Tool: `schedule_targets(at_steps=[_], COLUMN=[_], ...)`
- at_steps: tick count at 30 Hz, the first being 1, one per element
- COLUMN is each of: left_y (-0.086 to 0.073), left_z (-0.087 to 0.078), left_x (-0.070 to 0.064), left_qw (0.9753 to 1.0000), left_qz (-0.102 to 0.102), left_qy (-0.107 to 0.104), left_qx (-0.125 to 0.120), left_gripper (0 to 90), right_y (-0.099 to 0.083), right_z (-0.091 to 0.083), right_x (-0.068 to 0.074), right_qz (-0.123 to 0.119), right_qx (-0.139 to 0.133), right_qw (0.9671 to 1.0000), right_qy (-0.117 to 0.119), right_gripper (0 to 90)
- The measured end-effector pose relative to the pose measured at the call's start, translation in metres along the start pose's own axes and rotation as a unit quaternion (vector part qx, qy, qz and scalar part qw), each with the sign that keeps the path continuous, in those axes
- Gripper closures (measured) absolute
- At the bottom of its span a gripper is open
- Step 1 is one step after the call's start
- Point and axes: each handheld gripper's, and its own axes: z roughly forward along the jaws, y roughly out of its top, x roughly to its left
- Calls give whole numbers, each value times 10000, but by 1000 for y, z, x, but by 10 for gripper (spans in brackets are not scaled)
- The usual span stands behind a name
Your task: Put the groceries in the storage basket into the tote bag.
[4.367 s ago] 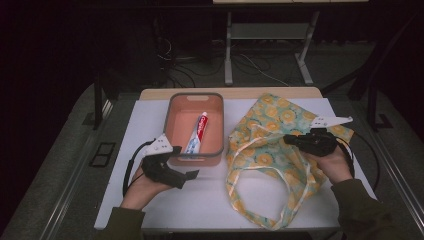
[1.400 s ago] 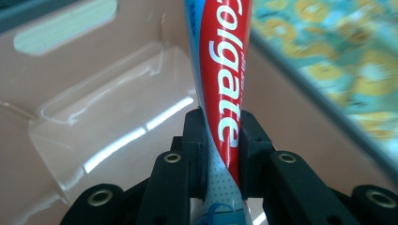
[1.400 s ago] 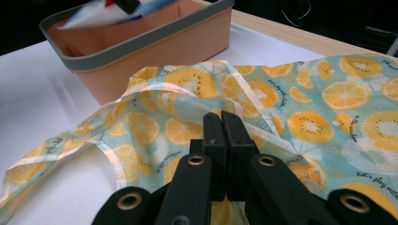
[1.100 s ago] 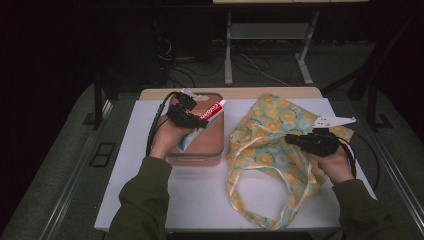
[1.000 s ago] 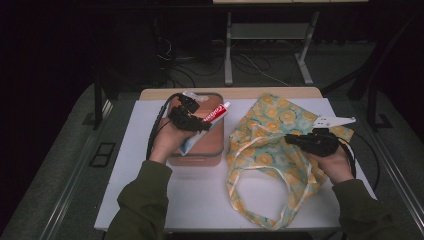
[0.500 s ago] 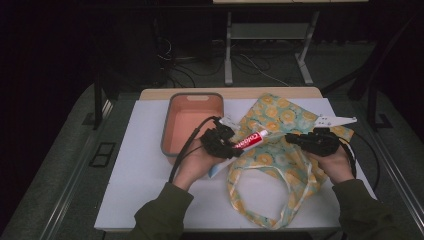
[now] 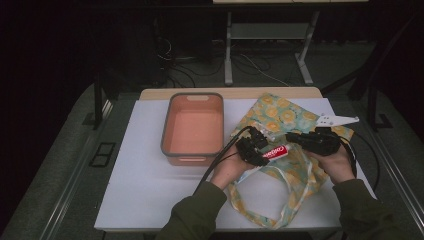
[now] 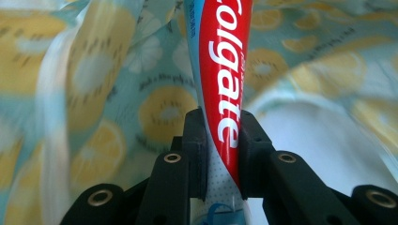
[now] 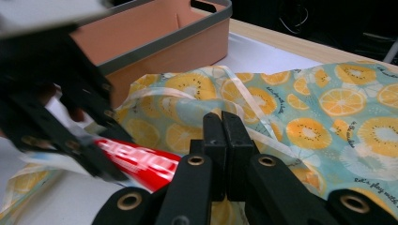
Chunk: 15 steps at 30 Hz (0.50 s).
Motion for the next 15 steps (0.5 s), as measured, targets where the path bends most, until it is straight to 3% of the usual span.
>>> schedule_targets(at_steps=[7,11,13,15], left_y=[14,11,8,7], left_z=[32,43,40,33], left_x=[12,17,19,20], left_qw=[9996,9996,9993,9990], left_qz=[-74,-150,-257,-248], left_qy=[192,224,162,180], left_qx=[207,101,-209,-314], left_gripper=[758,744,730,650], right_y=[0,0,-1,0], right_z=[0,-1,-1,-1], right_x=[1,0,0,0], right_qz=[-4,0,11,5], right_qx=[-17,-12,-7,-15], right_qw=[10000,10000,10000,10000], right_qy=[16,17,18,17], right_gripper=[893,893,892,892])
